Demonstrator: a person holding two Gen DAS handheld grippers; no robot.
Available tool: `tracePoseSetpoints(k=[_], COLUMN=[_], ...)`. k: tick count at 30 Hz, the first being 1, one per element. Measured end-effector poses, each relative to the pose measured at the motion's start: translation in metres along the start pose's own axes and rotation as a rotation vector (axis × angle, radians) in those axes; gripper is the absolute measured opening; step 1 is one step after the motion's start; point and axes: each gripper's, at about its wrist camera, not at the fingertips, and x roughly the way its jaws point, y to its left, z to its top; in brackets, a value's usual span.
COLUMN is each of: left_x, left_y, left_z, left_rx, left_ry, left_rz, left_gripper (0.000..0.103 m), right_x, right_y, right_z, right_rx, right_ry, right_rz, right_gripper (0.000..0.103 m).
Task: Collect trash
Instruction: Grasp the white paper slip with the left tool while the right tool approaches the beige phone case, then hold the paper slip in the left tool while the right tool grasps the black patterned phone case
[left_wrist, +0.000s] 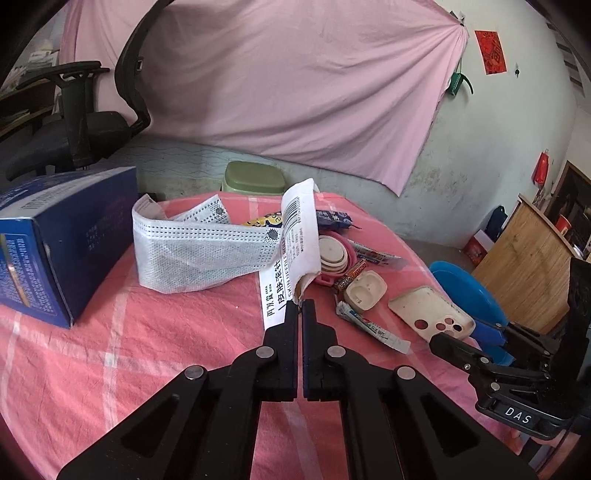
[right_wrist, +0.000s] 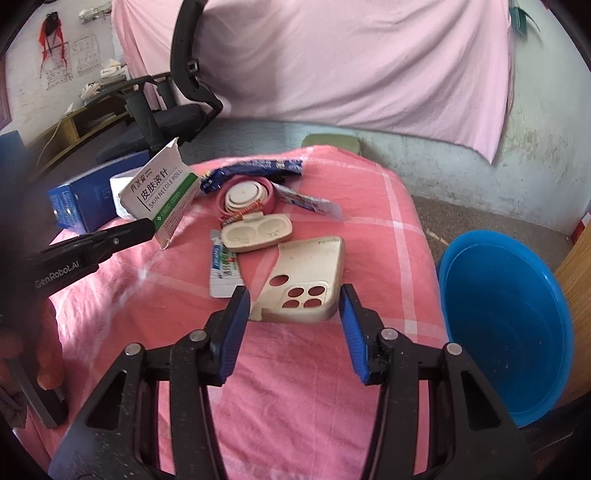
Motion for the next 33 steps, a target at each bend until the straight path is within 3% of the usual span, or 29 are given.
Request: tracePoseSetpoints(k=[1, 3, 7, 11, 14, 16, 18, 27, 33], left_x=[-0.004, -0.012, -0.018, -0.02, -0.027, -0.033, -0.039, -0.068, -0.082], left_y=[-0.001, -0.004, -0.013, -0.009, 0.0, 0.008, 0.014, 0.057, 0.073], left_z=[-0.001, -0.005, -0.014, -0.018, -0.018, -0.018, -0.019, -0.032, -0.038], left_rx=[0.005, 0.019, 0.045, 0.008, -0.019, -0.023, -0.016, -0.073, -0.104], left_ry=[-0.011, -0.03, -0.024, -0.006, -0.008, -0.007, -0.006, -0.014, -0.03], left_rz=[0.0, -0.002, -0.003, -0.003, 0.003, 0.01, 0.026, 0.066, 0.08], left_gripper=[0.0, 0.0, 0.0, 0.0, 0.0, 0.0, 0.0, 0.0, 0.0], right_x=[-0.003, -0.006, -0.006, -0.008, -0.009, -0.007, -0.004, 0.017, 0.034], right_y=[0.001, 0.001, -0.002, -0.001, 0.004, 0.009, 0.017, 0.06, 0.08], right_z=[-0.001, -0.001, -0.003, -0.005, -0.005, -0.005, -0.004, 0.0, 0.005], right_rx=[-0.005, -0.003, 0.012, 0.011, -0.001, -0.008, -0.014, -0.042, -0.005], right_ry=[-0.013, -0.028, -0.026, -0.015, -0.004, -0.001, 0.003, 0.054, 0.096], right_rz=[-0.003, -0.013, 0.006, 0.025, 0.058, 0.091, 0.131, 0.252, 0.231], right_gripper=[0.043, 0.022, 0.021, 0.023, 0.033, 0.063, 0.072, 0.081, 0.091])
